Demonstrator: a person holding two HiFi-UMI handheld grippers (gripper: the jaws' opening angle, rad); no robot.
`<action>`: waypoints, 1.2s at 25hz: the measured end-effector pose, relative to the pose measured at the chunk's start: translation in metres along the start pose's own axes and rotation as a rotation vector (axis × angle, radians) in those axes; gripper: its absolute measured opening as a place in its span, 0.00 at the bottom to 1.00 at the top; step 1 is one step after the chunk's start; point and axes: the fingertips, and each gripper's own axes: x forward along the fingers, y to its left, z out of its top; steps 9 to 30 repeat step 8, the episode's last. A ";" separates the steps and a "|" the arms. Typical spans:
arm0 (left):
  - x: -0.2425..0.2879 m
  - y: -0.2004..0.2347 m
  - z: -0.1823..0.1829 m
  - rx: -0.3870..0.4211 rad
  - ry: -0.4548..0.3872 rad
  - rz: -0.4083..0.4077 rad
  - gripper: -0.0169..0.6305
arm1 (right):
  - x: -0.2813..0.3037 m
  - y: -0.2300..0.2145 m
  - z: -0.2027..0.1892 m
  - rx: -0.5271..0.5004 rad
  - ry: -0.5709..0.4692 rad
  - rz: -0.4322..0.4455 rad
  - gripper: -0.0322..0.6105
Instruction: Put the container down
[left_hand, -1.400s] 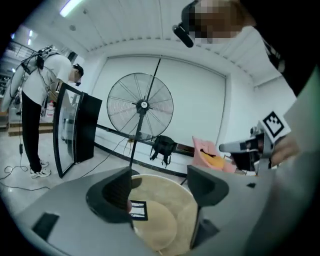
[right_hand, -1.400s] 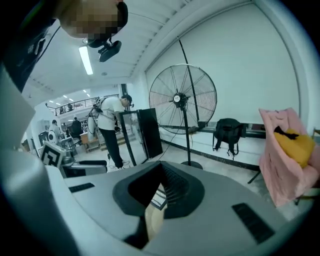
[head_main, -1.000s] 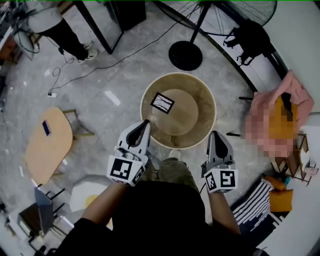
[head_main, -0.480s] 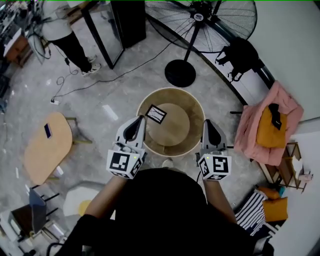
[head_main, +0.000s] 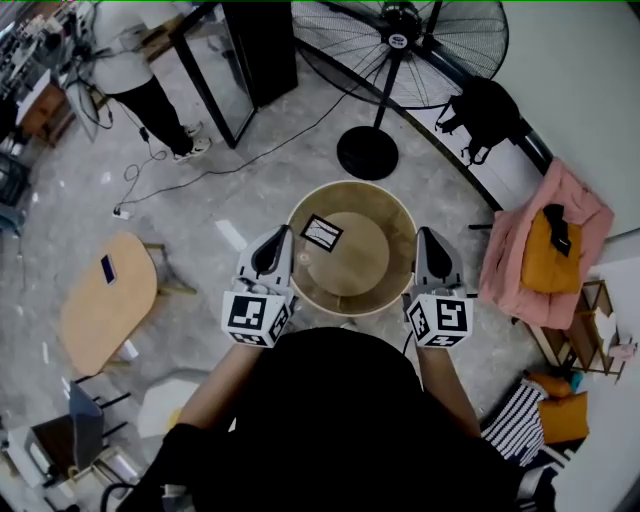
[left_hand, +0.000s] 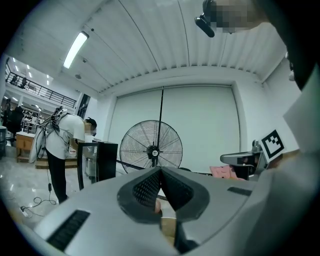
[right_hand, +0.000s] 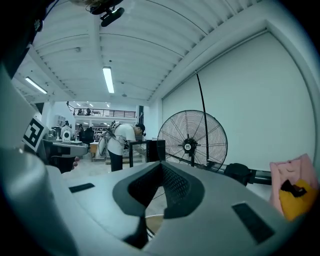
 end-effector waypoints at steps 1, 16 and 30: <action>0.000 0.000 0.001 0.001 0.002 0.001 0.06 | -0.001 0.000 0.000 0.005 0.000 -0.001 0.08; 0.009 -0.002 -0.001 0.184 -0.013 0.005 0.06 | 0.007 0.002 -0.017 0.011 0.008 0.006 0.08; 0.009 -0.002 -0.001 0.184 -0.013 0.005 0.06 | 0.007 0.002 -0.017 0.011 0.008 0.006 0.08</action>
